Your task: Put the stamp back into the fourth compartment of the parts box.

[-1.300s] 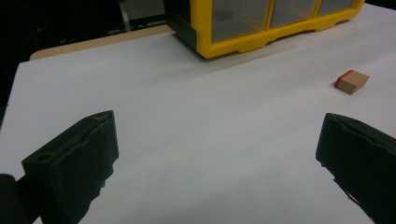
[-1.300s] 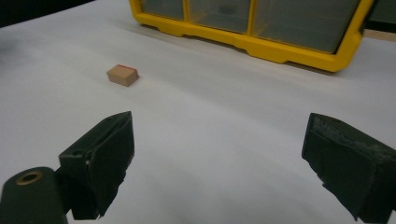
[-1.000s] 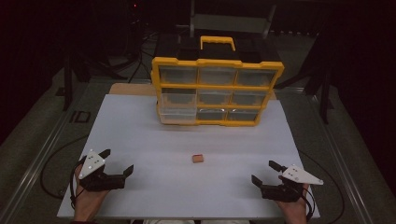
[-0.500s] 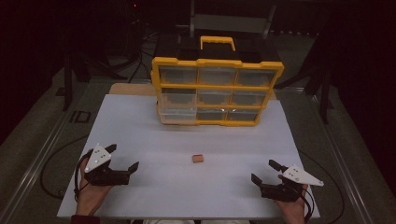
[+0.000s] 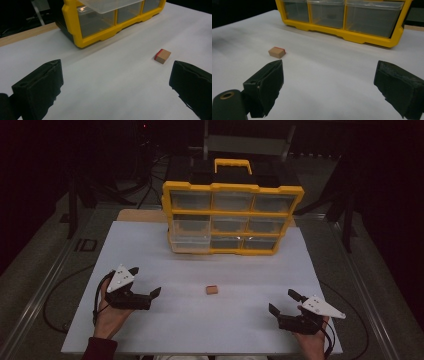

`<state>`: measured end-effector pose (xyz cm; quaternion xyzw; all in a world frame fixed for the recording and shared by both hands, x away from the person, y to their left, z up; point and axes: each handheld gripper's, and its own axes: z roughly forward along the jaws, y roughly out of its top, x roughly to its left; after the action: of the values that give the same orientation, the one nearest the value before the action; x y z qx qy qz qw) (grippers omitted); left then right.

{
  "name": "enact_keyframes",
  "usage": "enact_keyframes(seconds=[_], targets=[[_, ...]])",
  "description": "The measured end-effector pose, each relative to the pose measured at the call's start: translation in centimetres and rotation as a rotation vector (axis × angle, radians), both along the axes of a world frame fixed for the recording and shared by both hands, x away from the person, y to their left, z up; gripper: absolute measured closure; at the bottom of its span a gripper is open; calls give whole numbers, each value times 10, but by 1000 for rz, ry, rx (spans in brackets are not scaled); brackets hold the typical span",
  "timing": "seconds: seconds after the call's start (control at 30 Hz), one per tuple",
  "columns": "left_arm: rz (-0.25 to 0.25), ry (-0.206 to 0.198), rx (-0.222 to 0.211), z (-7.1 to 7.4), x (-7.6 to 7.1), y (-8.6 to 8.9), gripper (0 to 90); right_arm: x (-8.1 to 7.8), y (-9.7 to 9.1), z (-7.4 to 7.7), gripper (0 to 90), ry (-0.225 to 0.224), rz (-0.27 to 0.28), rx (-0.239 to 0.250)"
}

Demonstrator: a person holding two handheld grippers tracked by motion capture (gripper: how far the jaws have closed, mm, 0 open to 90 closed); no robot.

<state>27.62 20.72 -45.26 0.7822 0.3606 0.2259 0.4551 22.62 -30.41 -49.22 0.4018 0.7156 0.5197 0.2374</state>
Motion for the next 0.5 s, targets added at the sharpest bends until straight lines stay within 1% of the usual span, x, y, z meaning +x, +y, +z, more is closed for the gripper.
enact_keyframes(seconds=[0.17, 0.33, 0.5], targets=[[-17, -3, 20, 3, 7, -9, 0, 3, 3, 0, 94, -7, 0, 7], [-37, -5, 28, 7, 13, -17, 0, 1, 0, 0, 94, -11, -8, 9], [-46, 3, 16, 9, 18, -25, 0, 0, -2, 0, 94, -13, -7, 5]])
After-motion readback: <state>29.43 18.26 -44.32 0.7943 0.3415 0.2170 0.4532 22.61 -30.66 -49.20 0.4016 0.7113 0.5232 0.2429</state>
